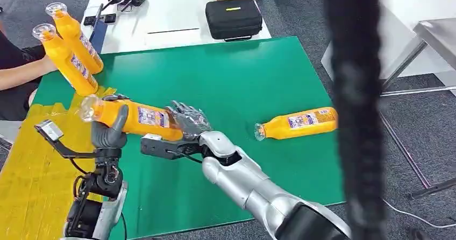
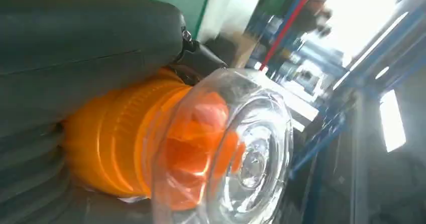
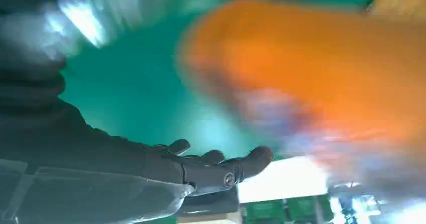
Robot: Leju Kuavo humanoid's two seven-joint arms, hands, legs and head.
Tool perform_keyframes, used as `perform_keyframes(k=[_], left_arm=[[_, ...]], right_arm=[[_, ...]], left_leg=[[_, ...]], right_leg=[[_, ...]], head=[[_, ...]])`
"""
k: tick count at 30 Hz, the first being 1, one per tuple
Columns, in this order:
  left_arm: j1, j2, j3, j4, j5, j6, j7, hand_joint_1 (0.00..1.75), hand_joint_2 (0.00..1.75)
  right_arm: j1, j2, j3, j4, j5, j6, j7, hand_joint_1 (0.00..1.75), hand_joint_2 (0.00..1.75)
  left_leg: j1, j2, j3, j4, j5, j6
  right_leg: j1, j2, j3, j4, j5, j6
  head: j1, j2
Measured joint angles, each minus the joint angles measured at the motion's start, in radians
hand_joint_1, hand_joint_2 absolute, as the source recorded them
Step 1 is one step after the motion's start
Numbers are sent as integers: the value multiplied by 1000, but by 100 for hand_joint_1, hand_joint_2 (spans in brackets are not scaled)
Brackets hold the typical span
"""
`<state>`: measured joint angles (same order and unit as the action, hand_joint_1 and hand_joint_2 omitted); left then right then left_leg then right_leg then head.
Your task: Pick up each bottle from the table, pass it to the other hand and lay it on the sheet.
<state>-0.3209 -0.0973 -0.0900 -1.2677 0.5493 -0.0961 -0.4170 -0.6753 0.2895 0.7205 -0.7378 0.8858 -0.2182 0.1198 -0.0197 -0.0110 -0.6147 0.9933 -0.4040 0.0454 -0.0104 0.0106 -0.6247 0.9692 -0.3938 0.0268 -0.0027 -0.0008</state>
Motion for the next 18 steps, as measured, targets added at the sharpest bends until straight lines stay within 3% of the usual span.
perform_keyframes(k=[13,16,18], left_arm=[[24,11,95,-53,-83,37,-41,175,175],[26,12,100,-79,-214,144,-101,175,175],[32,16,95,-107,-424,305,-146,175,175]], right_arm=[[79,-149,-186,-222,-9,-64,-50,0,0],[99,-175,-215,-273,-22,-67,-57,0,0],[122,-197,-242,-320,-36,-65,-68,0,0]], left_leg=[[-1,0,0,0,0,0],[-1,0,0,0,0,0],[-1,0,0,0,0,0]], right_leg=[[0,0,0,0,0,0],[0,0,0,0,0,0],[0,0,0,0,0,0]], head=[[0,0],[0,0],[0,0]])
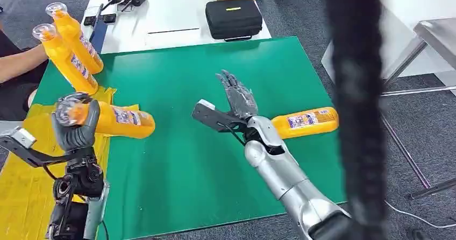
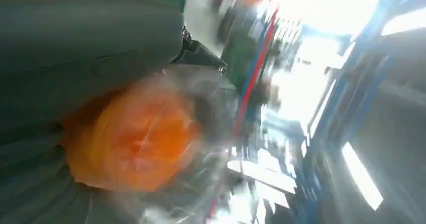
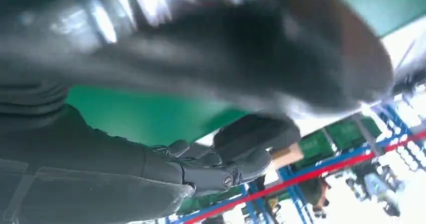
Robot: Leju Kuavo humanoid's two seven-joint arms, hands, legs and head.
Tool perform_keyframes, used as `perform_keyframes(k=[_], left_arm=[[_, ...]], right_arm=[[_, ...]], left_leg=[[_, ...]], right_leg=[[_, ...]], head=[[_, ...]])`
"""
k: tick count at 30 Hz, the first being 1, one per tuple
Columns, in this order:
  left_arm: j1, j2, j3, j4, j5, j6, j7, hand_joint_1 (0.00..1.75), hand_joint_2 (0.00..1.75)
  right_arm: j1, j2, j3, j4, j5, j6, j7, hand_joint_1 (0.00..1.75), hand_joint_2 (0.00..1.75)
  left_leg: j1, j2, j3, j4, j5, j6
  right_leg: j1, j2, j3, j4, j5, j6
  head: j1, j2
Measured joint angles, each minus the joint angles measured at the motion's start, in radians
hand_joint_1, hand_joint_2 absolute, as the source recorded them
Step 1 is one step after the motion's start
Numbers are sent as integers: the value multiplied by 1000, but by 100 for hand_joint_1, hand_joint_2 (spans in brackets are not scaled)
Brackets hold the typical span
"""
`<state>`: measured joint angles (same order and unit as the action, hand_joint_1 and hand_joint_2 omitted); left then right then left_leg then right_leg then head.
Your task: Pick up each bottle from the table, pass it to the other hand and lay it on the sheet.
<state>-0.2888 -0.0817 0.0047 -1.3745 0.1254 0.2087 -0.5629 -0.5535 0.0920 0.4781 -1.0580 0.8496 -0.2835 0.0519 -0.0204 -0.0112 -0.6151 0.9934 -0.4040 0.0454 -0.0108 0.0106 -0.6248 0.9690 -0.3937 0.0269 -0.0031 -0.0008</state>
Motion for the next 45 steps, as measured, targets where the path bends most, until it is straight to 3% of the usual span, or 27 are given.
perform_keyframes(k=[5,9,19,22,31,34,35,36,38,39,41,43,45], left_arm=[[11,18,-83,-8,-667,414,36,175,175],[19,27,-120,55,-1096,484,118,175,175],[-1,36,-141,128,-1138,495,127,175,175],[-55,43,-159,221,-1174,496,173,175,175],[-143,71,-167,405,-1023,486,86,175,175],[-164,79,-186,428,-965,411,70,175,175],[-172,81,-195,433,-936,365,59,166,175],[-180,81,-204,438,-898,298,47,9,0],[-203,80,-226,461,-794,90,15,9,0],[-203,80,-237,481,-749,-18,4,0,0],[-192,80,-256,523,-692,-179,-13,0,0],[-187,84,-280,603,-630,-339,-30,0,0],[-189,90,-297,656,-582,-465,-69,0,0]], right_arm=[[58,-59,-58,-125,-44,73,-36,0,0],[69,-113,-66,-186,-88,158,-87,0,0],[71,-181,-68,-226,-101,191,-108,0,0],[60,-235,-65,-224,-136,232,-123,0,0],[117,-383,-98,-242,-188,232,-151,0,0],[135,-401,-100,-255,-195,232,-154,0,0],[136,-406,-100,-258,-197,232,-156,0,0],[136,-409,-100,-258,-200,232,-157,0,0],[131,-411,-100,-258,-204,239,-162,0,0],[125,-411,-99,-258,-206,243,-166,0,0],[107,-410,-94,-258,-211,248,-169,0,0],[70,-407,-89,-257,-213,252,-172,0,0],[40,-404,-83,-255,-214,255,-172,0,0]], left_leg=[[0,-2,-1,0,0,0],[-1,-2,0,0,0,0],[-1,-2,4,0,0,0],[-1,-8,8,-1,0,1],[-2,-10,32,-2,-12,5],[-2,-10,37,-2,-12,5],[-2,-10,39,-2,-13,5],[-2,-10,43,-3,-14,4],[-2,-10,54,-3,-22,2],[-2,-9,56,-3,-23,2],[-2,-5,49,-3,-28,4],[-1,4,32,-2,-9,0],[2,7,10,-1,6,-3]], right_leg=[[0,-1,0,0,0,0],[-1,0,0,0,0,0],[-1,-1,4,0,0,0],[-1,-6,11,0,-1,0],[-1,-7,37,-2,-7,3],[-2,-7,41,-2,-9,1],[-2,-8,44,-2,-10,0],[-2,-9,48,-2,-10,0],[-2,-10,59,-2,-14,-1],[-2,-9,61,-2,-14,-2],[-3,-1,58,-2,-12,-4],[-3,11,37,1,-1,-4],[-1,13,12,1,13,-6]], head=[[0,0],[0,0],[-1,0],[0,0],[0,0],[-1,0],[-1,0],[-1,0],[0,0],[0,0],[1,0],[-3,0],[-3,0]])
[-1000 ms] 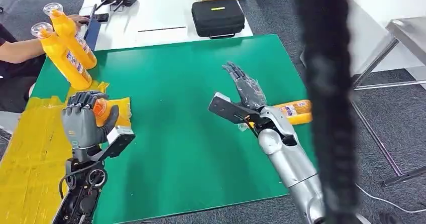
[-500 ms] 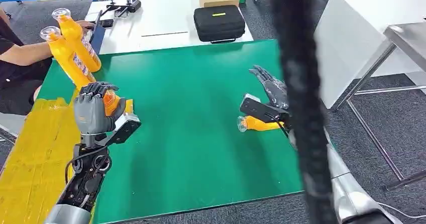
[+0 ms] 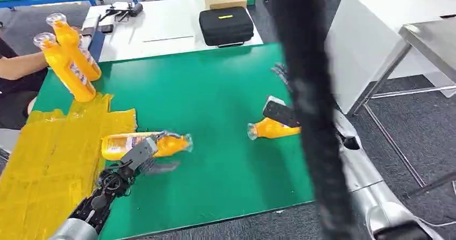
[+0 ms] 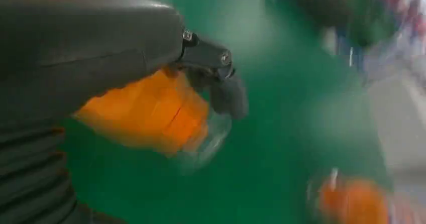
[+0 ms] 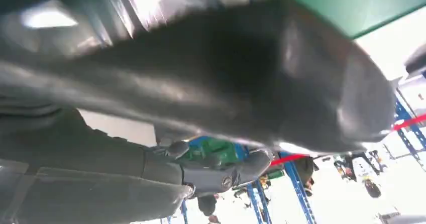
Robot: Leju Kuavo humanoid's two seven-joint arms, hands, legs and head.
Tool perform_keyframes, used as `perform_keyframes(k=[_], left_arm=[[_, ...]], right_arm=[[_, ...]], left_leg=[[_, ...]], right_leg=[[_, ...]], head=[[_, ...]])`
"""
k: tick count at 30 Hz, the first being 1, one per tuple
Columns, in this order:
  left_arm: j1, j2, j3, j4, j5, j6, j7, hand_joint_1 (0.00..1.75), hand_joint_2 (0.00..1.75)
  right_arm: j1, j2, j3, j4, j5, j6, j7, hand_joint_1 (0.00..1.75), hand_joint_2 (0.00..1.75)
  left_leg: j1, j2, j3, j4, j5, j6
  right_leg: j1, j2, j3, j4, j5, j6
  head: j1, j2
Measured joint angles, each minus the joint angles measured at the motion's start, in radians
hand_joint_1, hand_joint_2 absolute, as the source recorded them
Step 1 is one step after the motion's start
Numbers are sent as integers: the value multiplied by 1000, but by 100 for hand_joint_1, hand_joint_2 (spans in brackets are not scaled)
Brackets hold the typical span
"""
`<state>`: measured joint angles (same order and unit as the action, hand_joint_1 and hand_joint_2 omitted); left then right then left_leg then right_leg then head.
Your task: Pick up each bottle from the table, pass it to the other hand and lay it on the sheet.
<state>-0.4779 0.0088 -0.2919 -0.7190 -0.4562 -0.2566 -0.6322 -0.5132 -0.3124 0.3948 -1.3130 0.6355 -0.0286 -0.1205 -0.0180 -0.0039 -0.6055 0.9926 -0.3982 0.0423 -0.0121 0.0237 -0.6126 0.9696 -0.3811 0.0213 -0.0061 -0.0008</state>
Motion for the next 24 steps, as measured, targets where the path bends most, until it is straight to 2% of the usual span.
perform_keyframes(k=[2,5,14,24], left_arm=[[0,-2,-17,51,28,-47,-35,0,0],[-16,-6,-29,92,39,-3,-51,0,0],[-11,-18,-17,103,96,154,-18,0,0],[48,-20,82,6,216,281,-24,0,0]], right_arm=[[0,3,6,11,0,5,0,0,0],[10,14,24,23,2,9,1,0,0],[33,30,41,24,28,9,20,0,0],[55,32,41,24,60,15,33,0,0]], left_leg=[[0,-5,-2,0,5,0],[0,-13,-4,0,5,0],[0,-12,-5,0,0,-1],[1,-12,-8,0,1,-1]], right_leg=[[0,-4,-8,1,1,-1],[0,-11,-8,1,0,-1],[0,-10,-9,0,-3,0],[1,-10,-13,0,-3,0]], head=[[2,0],[0,0],[1,0],[1,0]])
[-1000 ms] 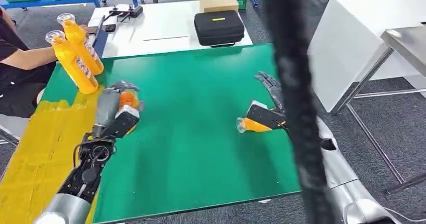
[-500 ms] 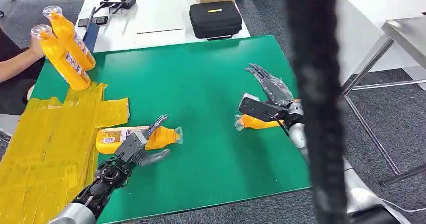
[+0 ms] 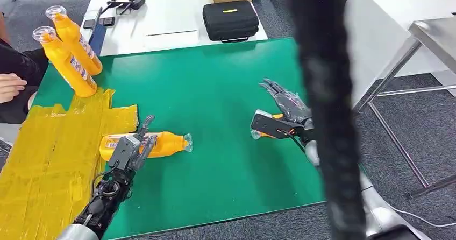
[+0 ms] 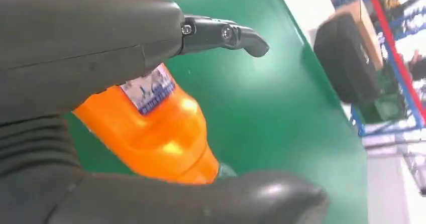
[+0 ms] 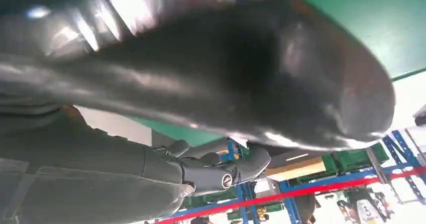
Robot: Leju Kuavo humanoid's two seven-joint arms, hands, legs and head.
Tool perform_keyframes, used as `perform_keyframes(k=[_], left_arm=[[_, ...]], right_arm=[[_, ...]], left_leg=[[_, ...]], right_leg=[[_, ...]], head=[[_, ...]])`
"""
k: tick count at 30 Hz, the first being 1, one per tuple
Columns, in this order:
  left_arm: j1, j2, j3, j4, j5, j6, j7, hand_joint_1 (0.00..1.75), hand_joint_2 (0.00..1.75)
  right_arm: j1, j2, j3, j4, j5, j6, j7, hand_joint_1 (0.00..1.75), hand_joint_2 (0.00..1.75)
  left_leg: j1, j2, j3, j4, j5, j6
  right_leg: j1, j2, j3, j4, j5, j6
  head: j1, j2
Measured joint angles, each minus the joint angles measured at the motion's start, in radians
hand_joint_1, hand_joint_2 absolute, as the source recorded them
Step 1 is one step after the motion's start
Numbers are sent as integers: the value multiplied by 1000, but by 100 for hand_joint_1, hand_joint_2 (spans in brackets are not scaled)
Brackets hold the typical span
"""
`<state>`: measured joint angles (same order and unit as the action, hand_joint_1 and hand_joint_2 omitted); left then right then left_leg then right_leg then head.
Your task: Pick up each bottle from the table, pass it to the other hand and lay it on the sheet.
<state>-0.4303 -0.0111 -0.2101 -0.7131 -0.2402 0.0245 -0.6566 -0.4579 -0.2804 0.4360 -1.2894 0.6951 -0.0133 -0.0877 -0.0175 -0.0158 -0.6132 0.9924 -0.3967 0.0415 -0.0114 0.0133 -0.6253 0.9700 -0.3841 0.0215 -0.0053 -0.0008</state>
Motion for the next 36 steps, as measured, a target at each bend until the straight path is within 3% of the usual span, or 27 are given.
perform_keyframes(k=[7,8,12,18,21,28,36], left_arm=[[89,5,138,-297,209,123,28,0,0],[100,6,159,-347,225,123,39,0,0],[138,12,205,-478,263,121,40,0,0],[238,9,259,-692,365,63,48,0,0],[257,7,268,-756,368,58,48,0,0],[269,-4,269,-808,367,57,49,0,0],[271,-18,267,-819,367,58,52,0,0]], right_arm=[[56,-97,-27,-35,130,24,25,0,0],[71,-120,-37,-41,138,26,24,0,175],[122,-183,-60,-66,156,38,18,0,175],[236,-388,-116,-127,148,121,-21,0,175],[238,-431,-123,-129,164,145,-29,0,175],[168,-446,-103,-103,198,159,-54,0,175],[-30,-347,13,82,263,105,-73,0,175]], left_leg=[[0,-3,-5,0,0,1],[-1,-3,-6,0,0,1],[-2,-3,-7,1,-2,2],[-4,-6,-9,1,-4,6],[-5,-5,-8,1,-5,7],[-6,-3,-8,0,-3,9],[-5,-2,-7,0,-1,9]], right_leg=[[0,-1,-3,0,0,1],[0,-1,-4,0,-1,1],[0,-1,-6,-1,-1,2],[-1,-5,-6,-1,-3,5],[-1,-2,-6,-1,-3,5],[-1,-2,-6,-1,-2,5],[-1,-2,-6,-1,-2,5]], head=[[0,0],[1,0],[0,0],[0,0],[0,0],[0,0],[0,0]])
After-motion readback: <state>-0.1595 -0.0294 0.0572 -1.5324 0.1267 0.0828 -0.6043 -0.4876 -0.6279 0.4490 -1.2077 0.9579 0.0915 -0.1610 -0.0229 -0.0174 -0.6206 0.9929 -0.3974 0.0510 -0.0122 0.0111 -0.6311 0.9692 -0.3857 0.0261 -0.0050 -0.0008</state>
